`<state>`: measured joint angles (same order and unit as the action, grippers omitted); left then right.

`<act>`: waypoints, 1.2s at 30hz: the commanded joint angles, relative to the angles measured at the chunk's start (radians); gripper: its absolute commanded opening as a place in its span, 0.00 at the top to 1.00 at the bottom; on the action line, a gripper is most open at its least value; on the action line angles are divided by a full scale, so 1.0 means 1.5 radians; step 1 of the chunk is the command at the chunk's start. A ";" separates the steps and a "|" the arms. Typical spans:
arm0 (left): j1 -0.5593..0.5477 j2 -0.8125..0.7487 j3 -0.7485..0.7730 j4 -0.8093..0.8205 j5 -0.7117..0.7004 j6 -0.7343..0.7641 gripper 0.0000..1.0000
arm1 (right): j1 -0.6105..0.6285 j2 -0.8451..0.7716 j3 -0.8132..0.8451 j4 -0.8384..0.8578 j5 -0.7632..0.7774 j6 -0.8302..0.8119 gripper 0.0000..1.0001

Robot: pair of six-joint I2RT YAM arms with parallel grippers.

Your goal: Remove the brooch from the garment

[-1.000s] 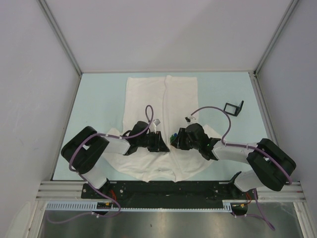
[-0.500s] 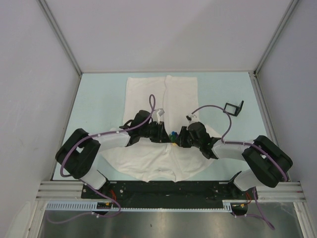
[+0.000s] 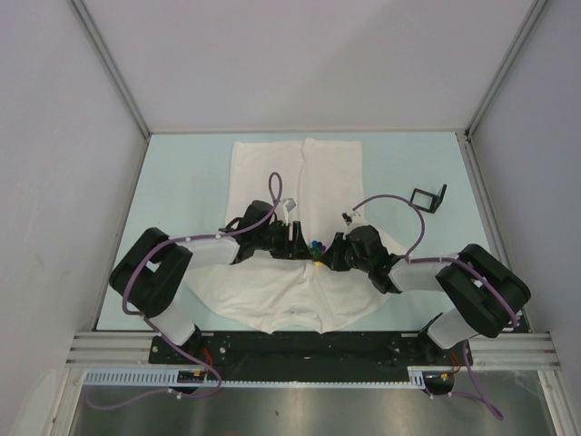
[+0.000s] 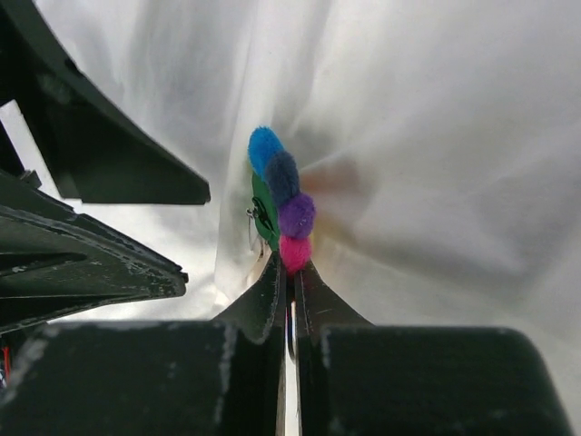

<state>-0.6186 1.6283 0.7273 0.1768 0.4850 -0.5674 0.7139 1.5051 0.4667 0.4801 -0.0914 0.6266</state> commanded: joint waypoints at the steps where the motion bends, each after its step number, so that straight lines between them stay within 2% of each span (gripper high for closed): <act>1: 0.009 0.024 0.026 0.026 0.037 0.036 0.32 | -0.002 0.014 -0.017 0.056 -0.027 -0.024 1.00; 7: 0.011 0.043 0.028 0.051 0.049 0.062 0.30 | -0.014 0.017 -0.023 0.076 -0.046 -0.031 1.00; 10: 0.011 0.059 0.031 0.063 0.062 0.071 0.36 | -0.017 0.015 -0.026 0.077 -0.050 -0.037 1.00; 11: 0.011 0.068 0.035 0.062 0.059 0.074 0.42 | -0.017 0.015 -0.026 0.076 -0.052 -0.038 1.00; 12: 0.013 0.071 0.036 0.063 0.054 0.075 0.44 | -0.019 0.015 -0.026 0.075 -0.052 -0.040 1.00; 17: 0.018 0.090 0.041 0.069 0.050 0.059 0.48 | -0.022 0.020 -0.026 0.081 -0.063 -0.045 1.00; 27: 0.031 0.114 0.038 0.083 0.070 0.041 0.51 | -0.024 0.043 -0.027 0.106 -0.079 -0.051 1.00; 36: 0.035 0.083 0.005 0.096 0.084 0.032 0.47 | -0.031 0.043 -0.034 0.108 -0.076 -0.049 1.00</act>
<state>-0.5762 1.7782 0.7582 0.2985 0.6071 -0.5232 0.6716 1.5589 0.4313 0.6250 -0.2058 0.5747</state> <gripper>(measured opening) 0.527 0.021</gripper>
